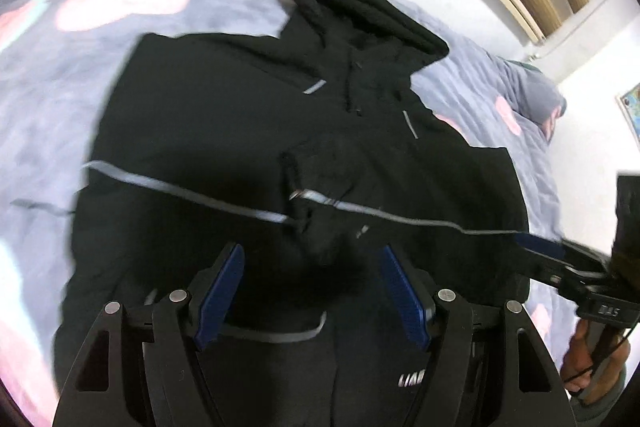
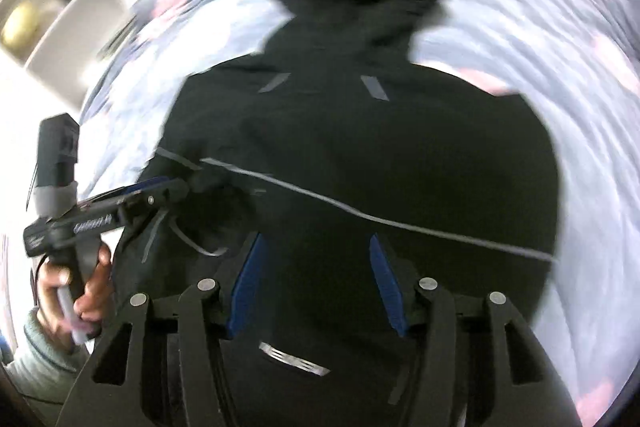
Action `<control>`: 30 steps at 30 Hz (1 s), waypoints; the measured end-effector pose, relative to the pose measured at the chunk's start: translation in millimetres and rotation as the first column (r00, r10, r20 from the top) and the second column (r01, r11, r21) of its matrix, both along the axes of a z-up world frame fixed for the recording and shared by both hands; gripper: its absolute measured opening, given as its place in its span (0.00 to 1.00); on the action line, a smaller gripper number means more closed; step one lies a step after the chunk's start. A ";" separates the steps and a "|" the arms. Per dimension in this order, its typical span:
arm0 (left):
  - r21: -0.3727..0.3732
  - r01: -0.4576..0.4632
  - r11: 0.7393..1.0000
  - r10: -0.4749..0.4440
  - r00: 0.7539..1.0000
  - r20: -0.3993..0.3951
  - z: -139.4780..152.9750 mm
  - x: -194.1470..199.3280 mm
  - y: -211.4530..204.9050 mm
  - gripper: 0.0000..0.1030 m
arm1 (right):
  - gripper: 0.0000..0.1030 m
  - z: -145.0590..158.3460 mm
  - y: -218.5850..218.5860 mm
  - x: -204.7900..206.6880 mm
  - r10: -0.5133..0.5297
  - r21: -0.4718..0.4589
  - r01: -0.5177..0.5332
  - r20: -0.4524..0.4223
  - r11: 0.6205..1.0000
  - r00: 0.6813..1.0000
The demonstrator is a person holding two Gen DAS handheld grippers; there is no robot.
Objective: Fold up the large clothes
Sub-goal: 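Fold the held sleeve across the jacket body with the right gripper, release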
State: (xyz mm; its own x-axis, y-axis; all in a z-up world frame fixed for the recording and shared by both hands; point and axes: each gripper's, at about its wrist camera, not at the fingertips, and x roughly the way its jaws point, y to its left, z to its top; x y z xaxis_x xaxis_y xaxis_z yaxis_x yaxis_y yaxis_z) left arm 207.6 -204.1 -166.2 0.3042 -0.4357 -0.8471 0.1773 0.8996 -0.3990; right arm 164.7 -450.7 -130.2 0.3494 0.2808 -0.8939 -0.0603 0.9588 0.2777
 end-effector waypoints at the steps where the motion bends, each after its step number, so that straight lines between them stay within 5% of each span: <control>1: 0.003 0.006 1.000 -0.006 1.000 -0.016 -7.5 7.5 -5.3 0.71 | 0.55 -0.7 -13.4 -2.5 -0.027 -0.011 0.027 -0.007 1.000 1.000; 5: -0.014 0.024 1.000 -0.025 0.996 -0.088 -36.1 29.9 -22.1 0.65 | 0.55 -7.0 -52.0 -10.7 -0.112 -0.029 0.111 -0.040 0.993 0.993; 6: -0.047 0.030 0.998 -0.034 0.995 -0.094 -41.3 33.3 -25.8 0.55 | 0.55 -8.9 -59.4 -11.9 -0.131 -0.026 0.130 -0.046 0.991 0.990; 7: -0.054 0.037 0.998 -0.043 0.993 -0.108 -45.3 35.7 -30.2 0.25 | 0.55 -10.7 -64.7 -12.8 -0.145 -0.027 0.143 -0.049 0.989 0.988; 11: -0.035 0.038 0.999 -0.039 0.998 -0.040 -28.0 32.4 -35.0 0.19 | 0.55 -6.6 -76.4 -14.5 -0.174 -0.042 0.172 -0.031 0.984 0.984; 14: -0.037 0.032 0.999 -0.029 0.996 0.081 20.8 28.1 -28.4 0.19 | 0.55 -4.1 -76.9 -7.8 -0.174 -0.053 0.173 -0.016 0.984 0.985; 19: -0.038 -0.099 0.994 0.105 0.971 0.213 76.7 45.5 30.2 0.19 | 0.55 -11.8 -62.3 16.2 -0.159 -0.067 0.159 0.001 0.985 0.987; 21: 0.014 -0.138 0.990 0.133 0.974 0.183 63.7 57.4 49.4 0.19 | 0.55 -23.4 -47.4 31.2 -0.140 -0.111 0.140 0.003 0.984 0.990; 26: 0.237 -0.113 0.965 0.125 0.991 -0.039 -41.3 81.5 65.4 0.24 | 0.56 -75.8 -18.9 61.7 -0.130 -0.295 0.105 -0.066 0.950 0.989; 30: 0.284 -0.123 0.951 0.127 0.992 0.004 -62.7 79.6 51.2 0.27 | 0.62 -98.4 -16.5 70.5 -0.133 -0.345 0.098 -0.078 0.933 0.988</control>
